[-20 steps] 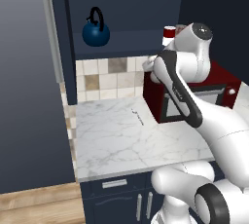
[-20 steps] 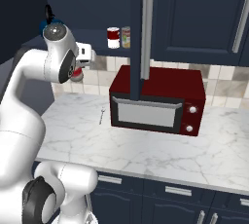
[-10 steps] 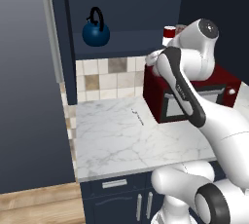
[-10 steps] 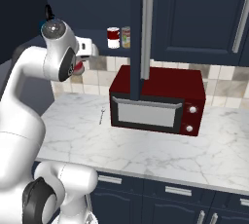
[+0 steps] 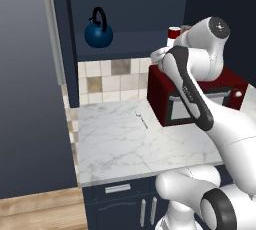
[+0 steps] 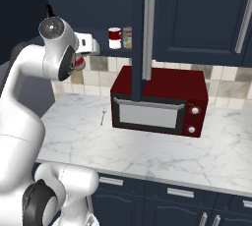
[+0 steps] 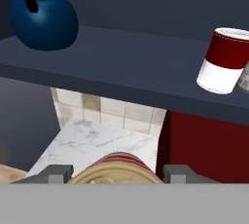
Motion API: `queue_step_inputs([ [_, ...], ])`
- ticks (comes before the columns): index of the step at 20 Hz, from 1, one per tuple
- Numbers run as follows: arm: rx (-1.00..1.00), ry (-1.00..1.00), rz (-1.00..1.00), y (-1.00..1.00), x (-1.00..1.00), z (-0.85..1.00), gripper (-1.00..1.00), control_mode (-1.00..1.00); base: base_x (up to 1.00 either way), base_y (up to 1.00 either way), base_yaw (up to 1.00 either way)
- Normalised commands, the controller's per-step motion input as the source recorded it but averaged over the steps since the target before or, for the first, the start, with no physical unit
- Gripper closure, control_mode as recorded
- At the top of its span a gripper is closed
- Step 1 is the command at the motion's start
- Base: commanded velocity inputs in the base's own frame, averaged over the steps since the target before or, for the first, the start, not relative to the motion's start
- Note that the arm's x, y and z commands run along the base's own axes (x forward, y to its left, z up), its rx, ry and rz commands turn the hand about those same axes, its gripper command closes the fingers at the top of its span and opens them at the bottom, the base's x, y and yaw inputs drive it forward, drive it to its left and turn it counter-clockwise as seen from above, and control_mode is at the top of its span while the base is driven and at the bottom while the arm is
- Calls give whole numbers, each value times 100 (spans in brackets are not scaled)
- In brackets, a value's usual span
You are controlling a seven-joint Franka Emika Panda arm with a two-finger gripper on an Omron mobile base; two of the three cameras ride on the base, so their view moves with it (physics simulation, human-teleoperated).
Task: Pick the cans from the counter and place them in their designated side in the cabinet.
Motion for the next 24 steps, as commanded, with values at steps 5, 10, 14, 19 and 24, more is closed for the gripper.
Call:
queue_step_inputs([
  [5,0,-3,0,-5,0,21,100,-100,0,0,0],
  [10,0,-2,0,-7,0,18,100,-100,0,0,0],
  [14,0,0,0,-4,6,16,100,-100,0,0,0],
  [19,0,0,0,-1,14,13,100,-100,0,0,0],
  [24,0,1,0,0,17,13,100,-100,0,0,0],
])
